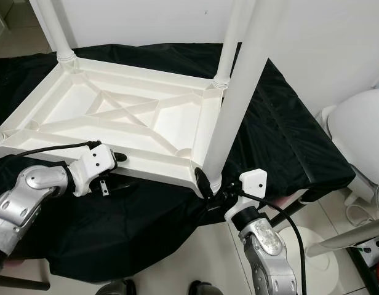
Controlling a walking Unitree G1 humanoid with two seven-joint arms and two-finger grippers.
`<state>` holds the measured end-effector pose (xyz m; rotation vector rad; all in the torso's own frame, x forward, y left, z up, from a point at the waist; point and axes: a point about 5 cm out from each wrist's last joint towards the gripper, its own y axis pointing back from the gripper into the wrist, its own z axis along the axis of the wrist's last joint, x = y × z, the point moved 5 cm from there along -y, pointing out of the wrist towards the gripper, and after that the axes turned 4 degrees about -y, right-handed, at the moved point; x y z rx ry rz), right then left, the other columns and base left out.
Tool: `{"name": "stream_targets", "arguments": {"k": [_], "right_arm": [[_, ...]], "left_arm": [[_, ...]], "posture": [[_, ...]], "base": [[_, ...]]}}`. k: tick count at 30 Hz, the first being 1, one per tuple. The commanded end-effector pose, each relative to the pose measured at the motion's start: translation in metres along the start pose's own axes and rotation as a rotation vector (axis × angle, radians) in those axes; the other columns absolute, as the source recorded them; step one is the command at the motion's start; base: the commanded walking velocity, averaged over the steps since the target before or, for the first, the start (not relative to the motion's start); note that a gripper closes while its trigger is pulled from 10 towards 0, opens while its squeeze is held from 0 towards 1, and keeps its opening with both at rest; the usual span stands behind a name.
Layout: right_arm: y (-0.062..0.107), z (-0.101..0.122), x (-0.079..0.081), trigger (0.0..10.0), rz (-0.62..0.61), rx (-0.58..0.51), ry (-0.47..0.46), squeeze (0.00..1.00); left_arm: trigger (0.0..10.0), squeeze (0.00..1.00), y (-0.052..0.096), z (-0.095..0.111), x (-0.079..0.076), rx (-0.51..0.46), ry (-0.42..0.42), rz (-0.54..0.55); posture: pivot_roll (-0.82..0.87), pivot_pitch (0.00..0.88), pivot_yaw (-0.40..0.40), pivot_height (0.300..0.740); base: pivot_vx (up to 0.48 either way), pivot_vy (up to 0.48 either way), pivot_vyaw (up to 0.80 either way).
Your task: Building children table
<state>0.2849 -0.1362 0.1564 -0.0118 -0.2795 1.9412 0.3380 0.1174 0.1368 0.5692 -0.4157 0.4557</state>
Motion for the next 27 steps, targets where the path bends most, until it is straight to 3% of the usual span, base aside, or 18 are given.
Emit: {"name": "stream_targets", "arguments": {"k": [1, 10, 11, 14, 15, 20, 21, 22, 23, 27], "right_arm": [[0.005, -0.003, -0.008, 10.0, -0.042, 0.014, 0.008, 0.0], [0.006, -0.003, -0.008, 10.0, -0.051, 0.015, 0.01, 0.0], [0.006, -0.003, -0.009, 10.0, -0.052, 0.015, 0.011, 0.0], [0.007, -0.003, -0.009, 10.0, -0.054, 0.015, 0.01, 0.0], [0.007, -0.004, -0.009, 10.0, -0.054, 0.016, 0.011, 0.0], [0.007, -0.004, -0.008, 10.0, -0.056, 0.018, 0.011, 0.0], [0.007, -0.004, -0.008, 10.0, -0.056, 0.018, 0.011, 0.0], [0.007, -0.004, -0.008, 10.0, -0.056, 0.018, 0.011, 0.0], [0.007, -0.005, -0.008, 10.0, -0.055, 0.019, 0.012, 0.0], [0.006, -0.005, -0.008, 10.0, -0.054, 0.02, 0.011, 0.0]], "left_arm": [[10.0, 0.0, -0.002, -0.008, -0.005, 0.036, 0.005, -0.028], [10.0, 0.0, -0.007, -0.015, 0.007, 0.092, 0.034, -0.009], [7.9, 0.0, -0.007, -0.016, 0.009, 0.098, 0.033, -0.006], [7.9, 0.0, -0.006, -0.018, 0.01, 0.102, 0.033, -0.008], [3.9, 0.0, -0.004, -0.019, 0.011, 0.104, 0.033, -0.012], [3.6, 0.0, 0.001, -0.021, 0.014, 0.107, 0.034, -0.015], [2.2, 0.0, 0.002, -0.022, 0.016, 0.112, 0.034, -0.011], [2.2, 0.0, 0.002, -0.022, 0.016, 0.112, 0.034, -0.011], [0.0, 0.0, 0.005, -0.024, 0.018, 0.117, 0.039, -0.005], [0.0, 0.0, 0.008, -0.026, 0.021, 0.122, 0.04, 0.0]], "posture": [[0.01, 0.146, 0.032, 0.74], [0.0, 0.145, 0.041, 0.74], [0.0, 0.145, 0.041, 0.74], [0.0, 0.145, 0.042, 0.74], [0.0, 0.144, 0.044, 0.74], [0.0, 0.143, 0.042, 0.74], [0.0, 0.142, 0.041, 0.74], [0.0, 0.142, 0.041, 0.74], [0.0, 0.142, 0.041, 0.74], [0.0, 0.142, 0.04, 0.74]], "base": [[0.0, 0.0, 0.0], [0.0, 0.0, 0.0], [0.0, 0.0, 0.0], [0.0, 0.0, 0.0], [0.0, 0.0, 0.0], [0.0, 0.0, 0.0], [0.0, 0.0, 0.0], [0.0, 0.0, 0.0], [0.0, 0.0, 0.0], [0.0, 0.0, 0.0]]}}
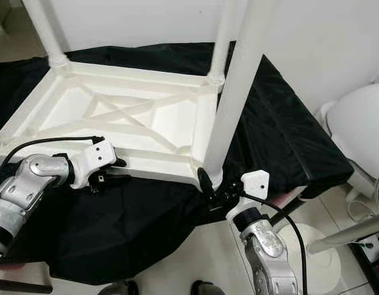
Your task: Building children table
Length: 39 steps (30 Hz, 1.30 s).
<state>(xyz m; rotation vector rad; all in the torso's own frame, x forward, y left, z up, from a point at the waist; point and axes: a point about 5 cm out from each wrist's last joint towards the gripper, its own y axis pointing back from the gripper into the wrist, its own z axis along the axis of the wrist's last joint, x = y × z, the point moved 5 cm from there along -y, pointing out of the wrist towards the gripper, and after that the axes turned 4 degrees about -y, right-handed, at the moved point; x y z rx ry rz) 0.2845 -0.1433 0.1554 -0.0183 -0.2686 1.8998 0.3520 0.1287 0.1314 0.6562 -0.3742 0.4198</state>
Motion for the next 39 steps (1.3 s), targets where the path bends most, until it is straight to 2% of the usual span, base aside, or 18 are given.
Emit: {"name": "stream_targets", "arguments": {"k": [1, 3, 4, 5, 6, 16, 17, 24, 25, 29, 34, 36, 39], "right_arm": [[0.003, -0.006, -0.002, 10.0, -0.01, 0.021, -0.001, 0.0], [0.003, -0.006, -0.002, 10.0, -0.009, 0.022, 0.0, 0.0], [0.002, -0.006, -0.002, 10.0, -0.007, 0.023, 0.0, 0.0], [0.002, -0.006, -0.002, 10.0, -0.007, 0.023, -0.001, 0.0], [0.002, -0.006, -0.001, 10.0, -0.005, 0.024, -0.001, 0.0], [-0.001, -0.008, 0.0, 10.0, 0.006, 0.028, -0.002, 0.0], [-0.002, -0.007, 0.0, 10.0, 0.008, 0.026, -0.002, 0.0], [-0.003, -0.007, 0.001, 10.0, 0.013, 0.024, 0.0, 0.0], [-0.003, -0.007, 0.001, 10.0, 0.014, 0.023, 0.0, 0.0], [-0.004, -0.006, 0.001, 10.0, 0.016, 0.02, 0.005, 0.0], [-0.009, 0.001, -0.008, 10.0, -0.001, 0.003, 0.024, 0.0], [-0.009, 0.002, -0.008, 10.0, -0.003, 0.002, 0.027, 0.0], [-0.019, 0.008, -0.014, 10.0, 0.003, -0.018, 0.055, 0.0]], "left_arm": [[0.0, 0.0, 0.011, -0.015, 0.01, 0.046, 0.04, 0.065], [0.2, 0.0, 0.013, -0.017, 0.011, 0.053, 0.046, 0.073], [2.2, 0.0, 0.016, -0.02, 0.012, 0.062, 0.05, 0.08], [2.2, 0.0, 0.017, -0.021, 0.012, 0.065, 0.05, 0.08], [10.0, 0.0, 0.018, -0.024, 0.013, 0.078, 0.04, 0.088], [10.0, 0.0, 0.026, -0.032, 0.016, 0.094, 0.03, 0.096], [10.0, 1.0, 0.028, -0.033, 0.017, 0.086, 0.05, 0.101], [10.0, 0.99, 0.03, -0.029, 0.016, 0.059, 0.042, 0.091], [10.0, 0.0, 0.03, -0.026, 0.014, 0.04, 0.044, 0.077], [10.0, 0.0, 0.03, -0.013, 0.011, -0.033, 0.065, 0.052], [10.0, 0.0, 0.029, 0.021, 0.012, -0.228, 0.123, 0.085], [10.0, 0.0, 0.029, 0.024, 0.012, -0.244, 0.133, 0.089], [10.0, 0.0, 0.022, 0.057, 0.011, -0.421, 0.274, 0.133]], "posture": [[0.01, 0.141, 0.039, 0.74], [0.01, 0.141, 0.039, 0.74], [0.01, 0.141, 0.037, 0.74], [0.01, 0.141, 0.037, 0.74], [0.01, 0.14, 0.034, 0.74], [0.01, 0.132, 0.026, 0.74], [0.02, 0.127, 0.022, 0.74], [0.01, 0.124, 0.021, 0.74], [0.01, 0.122, 0.019, 0.74], [0.01, 0.124, 0.02, 0.74], [0.01, 0.127, 0.028, 0.74], [0.01, 0.127, 0.028, 0.74], [0.01, 0.125, 0.032, 0.74]], "base": [[0.0, 0.0, 0.0], [0.0, 0.0, 0.0], [0.0, 0.0, 0.0], [0.0, 0.0, 0.0], [0.0, 0.0, 0.0], [0.0, 0.0, 0.0], [0.0, 0.0, 0.0], [0.0, 0.0, 0.0], [0.0, 0.0, 0.0], [0.0, 0.0, 0.0], [0.0, 0.0, 0.0], [0.0, 0.0, 0.0], [0.0, 0.0, 0.0]]}}
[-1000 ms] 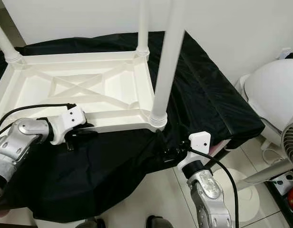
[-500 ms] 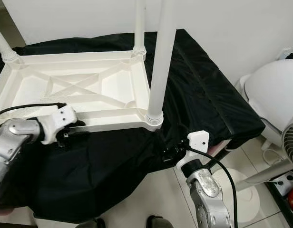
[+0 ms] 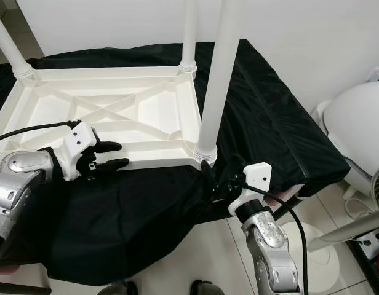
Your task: Building children table
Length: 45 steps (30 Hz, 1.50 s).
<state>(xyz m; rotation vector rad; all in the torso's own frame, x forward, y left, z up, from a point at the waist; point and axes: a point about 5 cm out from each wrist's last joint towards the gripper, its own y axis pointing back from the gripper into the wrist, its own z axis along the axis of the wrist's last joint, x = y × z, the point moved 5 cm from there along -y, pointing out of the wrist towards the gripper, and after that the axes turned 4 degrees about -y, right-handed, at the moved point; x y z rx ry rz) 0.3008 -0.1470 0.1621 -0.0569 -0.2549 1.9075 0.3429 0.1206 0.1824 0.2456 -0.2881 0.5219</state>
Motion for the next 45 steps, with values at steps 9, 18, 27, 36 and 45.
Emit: {"name": "stream_targets", "arguments": {"k": [9, 18, 27, 36, 45], "right_arm": [[-0.027, 0.015, -0.014, 10.0, 0.009, -0.039, 0.067, 0.0], [-0.051, 0.018, -0.009, 10.0, 0.148, -0.021, 0.102, 0.0], [-0.066, 0.018, -0.015, 10.0, 0.2, -0.004, 0.118, 0.0], [-0.093, 0.017, -0.01, 10.0, 0.28, 0.018, 0.142, 0.0], [-0.105, 0.005, -0.002, 6.7, 0.372, 0.074, 0.151, 0.0]], "left_arm": [[10.0, 0.0, -0.027, 0.024, -0.014, -0.147, 0.133, 0.139], [10.0, 0.0, -0.034, 0.029, -0.014, -0.155, 0.208, 0.256], [10.0, 0.0, -0.036, 0.034, -0.015, -0.169, 0.211, 0.295], [10.0, 0.0, -0.04, 0.038, -0.021, -0.151, 0.159, 0.297], [10.0, 0.0, -0.047, 0.041, -0.026, -0.156, 0.149, 0.314]], "posture": [[0.02, 0.121, 0.029, 0.74], [0.03, 0.119, 0.013, 0.74], [0.04, 0.123, 0.0, 0.74], [0.04, 0.125, -0.023, 0.74], [0.04, 0.118, -0.057, 0.74]], "base": [[0.0, 0.0, 0.0], [0.0, 0.0, 0.0], [0.0, 0.0, 0.0], [0.0, 0.0, 0.0], [0.0, 0.0, 0.0]]}}
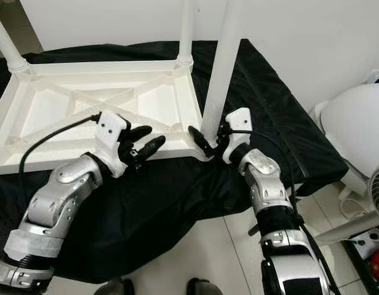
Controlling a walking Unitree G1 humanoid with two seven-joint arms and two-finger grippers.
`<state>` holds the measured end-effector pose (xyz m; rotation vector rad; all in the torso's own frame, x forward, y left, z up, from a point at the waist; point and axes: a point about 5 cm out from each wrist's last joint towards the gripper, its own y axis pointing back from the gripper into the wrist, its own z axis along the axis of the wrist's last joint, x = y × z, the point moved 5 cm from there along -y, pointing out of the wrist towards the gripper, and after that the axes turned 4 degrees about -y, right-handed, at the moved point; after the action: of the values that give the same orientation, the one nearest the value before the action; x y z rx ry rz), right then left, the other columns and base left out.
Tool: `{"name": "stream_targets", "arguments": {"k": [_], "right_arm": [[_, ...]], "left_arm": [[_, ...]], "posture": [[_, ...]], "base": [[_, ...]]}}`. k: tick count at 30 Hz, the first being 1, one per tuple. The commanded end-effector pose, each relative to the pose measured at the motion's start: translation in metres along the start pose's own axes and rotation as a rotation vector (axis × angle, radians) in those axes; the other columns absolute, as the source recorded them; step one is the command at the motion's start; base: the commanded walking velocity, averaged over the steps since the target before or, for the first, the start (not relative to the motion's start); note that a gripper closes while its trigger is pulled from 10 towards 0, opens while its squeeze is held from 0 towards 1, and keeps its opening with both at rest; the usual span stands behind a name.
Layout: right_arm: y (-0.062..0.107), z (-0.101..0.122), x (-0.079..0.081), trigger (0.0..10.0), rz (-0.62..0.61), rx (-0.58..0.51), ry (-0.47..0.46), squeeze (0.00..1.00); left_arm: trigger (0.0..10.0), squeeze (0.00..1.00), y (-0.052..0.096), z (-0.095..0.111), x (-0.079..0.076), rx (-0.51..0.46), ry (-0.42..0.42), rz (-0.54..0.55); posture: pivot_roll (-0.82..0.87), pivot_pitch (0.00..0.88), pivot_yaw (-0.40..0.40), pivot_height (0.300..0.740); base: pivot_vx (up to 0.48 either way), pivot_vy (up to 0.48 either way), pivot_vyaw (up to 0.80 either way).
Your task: Building children table
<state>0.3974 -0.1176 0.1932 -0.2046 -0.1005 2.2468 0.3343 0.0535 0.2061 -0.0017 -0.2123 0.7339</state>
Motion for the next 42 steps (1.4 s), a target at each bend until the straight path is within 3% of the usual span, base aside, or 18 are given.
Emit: {"name": "stream_targets", "arguments": {"k": [1, 2, 3, 13, 14, 22, 28, 32, 38, 42], "right_arm": [[-0.001, -0.005, 0.002, 6.7, 0.022, 0.017, 0.011, 0.0], [-0.001, -0.006, 0.002, 4.1, 0.026, 0.022, 0.014, 0.0], [0.0, -0.007, 0.001, 0.0, 0.029, 0.026, 0.014, 0.0], [0.009, -0.013, -0.005, 0.1, -0.034, 0.026, -0.006, 0.0], [0.011, -0.015, -0.01, 10.0, -0.103, 0.024, -0.033, 0.0], [0.014, -0.014, -0.016, 10.0, -0.275, 0.013, -0.027, 0.0], [0.019, -0.012, -0.008, 10.0, -0.387, -0.015, -0.035, 0.0], [0.032, -0.02, -0.007, 10.0, -0.624, -0.005, -0.091, 0.0], [0.045, -0.03, -0.004, 10.0, -0.798, 0.02, -0.097, 0.0], [0.052, -0.03, 0.0, 10.0, -0.904, 0.019, -0.084, 0.0]], "left_arm": [[10.0, 0.0, 0.001, -0.003, 0.005, 0.014, -0.014, 0.085], [10.0, 0.0, 0.001, -0.002, 0.005, 0.01, -0.009, 0.092], [10.0, 0.0, 0.0, -0.003, 0.006, 0.009, -0.01, 0.097], [10.0, 0.0, -0.002, -0.003, 0.008, 0.005, -0.008, 0.108], [10.0, 0.0, -0.003, -0.005, 0.007, 0.006, 0.003, 0.102], [10.0, 0.0, -0.008, -0.012, 0.008, 0.028, -0.004, 0.081], [10.0, 0.0, -0.01, -0.014, 0.016, 0.042, -0.034, 0.112], [10.0, 0.0, -0.007, -0.023, 0.028, 0.067, -0.067, 0.213], [10.0, 0.0, -0.004, -0.036, 0.035, 0.119, -0.116, 0.273], [10.0, 0.0, -0.003, -0.038, 0.039, 0.124, -0.097, 0.311]], "posture": [[0.04, 0.118, -0.057, 0.74], [0.04, 0.118, -0.059, 0.74], [0.04, 0.113, -0.064, 0.74], [0.03, 0.109, -0.043, 0.74], [0.02, 0.108, -0.034, 0.74], [-0.01, 0.102, 0.019, 0.74], [-0.02, 0.097, 0.024, 0.74], [-0.01, 0.083, 0.027, 0.74], [0.01, 0.083, 0.026, 0.74], [0.0, 0.083, 0.029, 0.74]], "base": [[0.0, 0.0, 0.0], [0.0, 0.0, 0.0], [0.0, 0.0, 0.0], [0.0, 0.0, 0.0], [0.0, 0.0, 0.0], [0.0, 0.0, 0.0], [0.0, 0.0, 0.0], [0.0, 0.0, 0.0], [0.0, 0.0, 0.0], [0.0, 0.0, 0.0]]}}
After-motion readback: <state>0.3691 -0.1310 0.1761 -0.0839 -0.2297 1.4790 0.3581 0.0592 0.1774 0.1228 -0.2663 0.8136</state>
